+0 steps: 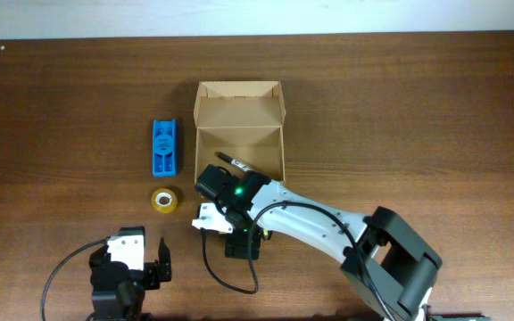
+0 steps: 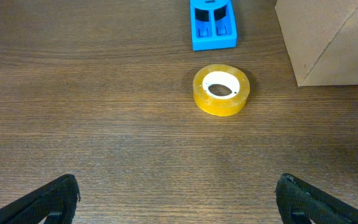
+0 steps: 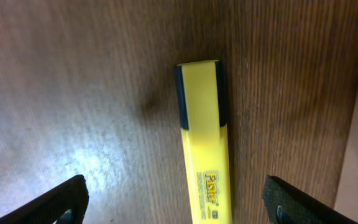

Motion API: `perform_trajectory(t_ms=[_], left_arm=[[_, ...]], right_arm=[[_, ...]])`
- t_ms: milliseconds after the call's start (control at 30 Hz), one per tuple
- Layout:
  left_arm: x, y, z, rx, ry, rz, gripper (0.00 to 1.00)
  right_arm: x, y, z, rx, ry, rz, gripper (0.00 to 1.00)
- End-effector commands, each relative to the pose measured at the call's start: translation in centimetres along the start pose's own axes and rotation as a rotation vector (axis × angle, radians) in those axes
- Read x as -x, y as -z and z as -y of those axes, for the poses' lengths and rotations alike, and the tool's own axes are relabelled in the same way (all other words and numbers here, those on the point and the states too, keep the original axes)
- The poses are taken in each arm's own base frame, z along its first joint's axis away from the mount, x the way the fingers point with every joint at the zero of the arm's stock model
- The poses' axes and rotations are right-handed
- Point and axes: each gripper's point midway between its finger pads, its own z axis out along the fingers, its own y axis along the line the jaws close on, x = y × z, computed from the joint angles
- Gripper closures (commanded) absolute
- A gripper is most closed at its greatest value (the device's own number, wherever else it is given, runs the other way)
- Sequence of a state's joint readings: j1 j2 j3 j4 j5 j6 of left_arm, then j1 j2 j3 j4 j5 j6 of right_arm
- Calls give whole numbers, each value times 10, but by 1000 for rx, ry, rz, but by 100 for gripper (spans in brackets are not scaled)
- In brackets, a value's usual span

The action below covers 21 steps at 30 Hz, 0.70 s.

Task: Pack container
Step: 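Move the right gripper down to the yellow highlighter and grasp it, then lift the highlighter with the right gripper and place it in the box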

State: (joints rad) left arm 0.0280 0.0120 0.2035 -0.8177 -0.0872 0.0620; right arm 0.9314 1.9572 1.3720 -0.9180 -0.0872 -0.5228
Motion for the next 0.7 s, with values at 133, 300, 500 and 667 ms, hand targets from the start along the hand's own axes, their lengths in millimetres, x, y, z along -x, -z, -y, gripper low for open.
perform_trajectory(t_ms=[133, 300, 500, 667], left_arm=[[-2, -1, -1, 10, 7, 0, 0], [-2, -1, -1, 10, 7, 0, 0], [-2, -1, -1, 10, 7, 0, 0], [-2, -1, -1, 10, 7, 0, 1]], right_arm=[[-7, -25, 2, -12, 5, -59, 10], [-8, -35, 2, -4, 4, -72, 15], [-11, -43, 1, 7, 2, -92, 30], [-10, -43, 2, 3, -9, -86, 63]])
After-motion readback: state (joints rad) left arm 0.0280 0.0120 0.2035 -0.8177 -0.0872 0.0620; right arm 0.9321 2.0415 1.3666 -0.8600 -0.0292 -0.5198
